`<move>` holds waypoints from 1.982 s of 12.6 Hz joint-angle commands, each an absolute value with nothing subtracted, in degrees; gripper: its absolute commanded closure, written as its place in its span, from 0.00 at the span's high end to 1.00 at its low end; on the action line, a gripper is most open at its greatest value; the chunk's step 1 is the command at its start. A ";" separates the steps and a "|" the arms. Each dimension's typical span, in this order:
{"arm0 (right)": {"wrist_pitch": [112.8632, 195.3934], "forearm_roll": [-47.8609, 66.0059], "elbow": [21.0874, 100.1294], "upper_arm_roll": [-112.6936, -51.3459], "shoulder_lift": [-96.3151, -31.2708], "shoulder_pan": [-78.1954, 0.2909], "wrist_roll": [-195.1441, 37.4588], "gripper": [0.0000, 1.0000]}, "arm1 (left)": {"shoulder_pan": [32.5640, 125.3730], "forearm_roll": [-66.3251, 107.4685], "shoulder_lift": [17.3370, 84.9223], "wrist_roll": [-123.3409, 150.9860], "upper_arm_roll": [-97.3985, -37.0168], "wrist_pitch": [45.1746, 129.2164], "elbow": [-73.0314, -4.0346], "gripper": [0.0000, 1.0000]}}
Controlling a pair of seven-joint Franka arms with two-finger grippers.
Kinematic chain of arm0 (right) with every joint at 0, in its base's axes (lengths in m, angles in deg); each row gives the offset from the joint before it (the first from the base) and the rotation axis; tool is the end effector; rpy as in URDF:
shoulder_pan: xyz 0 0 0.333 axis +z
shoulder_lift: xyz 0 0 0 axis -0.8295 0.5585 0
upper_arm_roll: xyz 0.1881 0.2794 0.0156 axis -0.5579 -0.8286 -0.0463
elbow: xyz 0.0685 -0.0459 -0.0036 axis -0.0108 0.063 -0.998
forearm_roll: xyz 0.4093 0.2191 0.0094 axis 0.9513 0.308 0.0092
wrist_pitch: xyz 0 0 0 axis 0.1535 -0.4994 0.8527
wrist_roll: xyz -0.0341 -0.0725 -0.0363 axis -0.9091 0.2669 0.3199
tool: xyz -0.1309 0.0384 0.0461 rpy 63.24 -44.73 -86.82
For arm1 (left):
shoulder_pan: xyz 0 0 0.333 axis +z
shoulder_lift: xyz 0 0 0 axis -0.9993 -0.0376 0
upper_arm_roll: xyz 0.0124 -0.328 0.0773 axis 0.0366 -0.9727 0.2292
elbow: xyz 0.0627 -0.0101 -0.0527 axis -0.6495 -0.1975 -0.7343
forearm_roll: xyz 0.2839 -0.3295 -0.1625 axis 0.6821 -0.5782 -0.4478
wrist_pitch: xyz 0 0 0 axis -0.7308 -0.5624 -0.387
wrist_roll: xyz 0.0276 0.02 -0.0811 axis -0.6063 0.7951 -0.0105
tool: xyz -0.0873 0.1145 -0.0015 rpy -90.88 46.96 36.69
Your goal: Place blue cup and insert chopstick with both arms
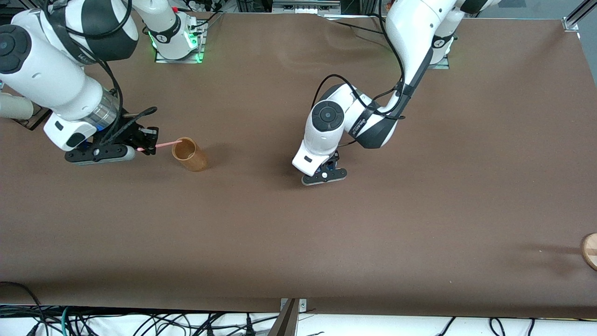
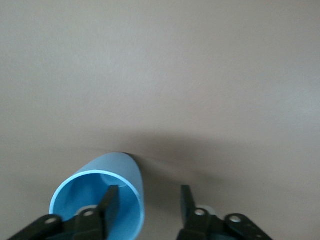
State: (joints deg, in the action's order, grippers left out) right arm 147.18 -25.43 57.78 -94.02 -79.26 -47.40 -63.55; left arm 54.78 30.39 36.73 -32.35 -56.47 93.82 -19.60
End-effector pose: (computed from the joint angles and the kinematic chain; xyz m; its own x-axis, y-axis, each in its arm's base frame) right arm 0.6667 0.1824 0.4886 0.9954 0.0700 0.0657 0.0746 -0.9947 -0.0702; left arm 0.6276 -0.5134 0.2407 0.9724 0.2323 -0.0234 0.2334 -0.9684 0.0874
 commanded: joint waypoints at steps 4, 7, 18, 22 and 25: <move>145.73 -24.87 50.81 -94.15 -75.05 -39.37 -48.71 0.10 | 62.77 26.93 47.81 -25.38 -56.53 77.99 -16.96 1.00; 146.52 -25.22 46.07 -94.15 -70.93 -33.48 -37.82 0.10 | 69.98 26.84 54.06 -11.67 -56.53 70.79 -17.04 1.00; 162.60 -32.43 40.88 -93.97 -59.14 -19.23 -8.33 0.10 | 86.26 27.98 65.23 22.29 -49.15 56.17 -19.32 1.00; 162.61 -33.57 34.72 -93.80 -54.66 -17.64 -4.73 0.10 | 86.35 27.98 67.17 22.74 -49.06 56.34 -22.41 1.00; 162.79 -34.97 34.36 -93.80 -53.51 -17.55 -4.38 0.10 | 86.26 27.89 66.64 22.39 -49.32 56.25 -22.05 1.00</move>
State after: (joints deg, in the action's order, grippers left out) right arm 163.28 -33.23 36.93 -94.29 -55.33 -18.28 -6.00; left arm 86.29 28.28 65.17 21.57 -49.16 56.09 -20.39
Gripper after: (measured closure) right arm 0.894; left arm 0.000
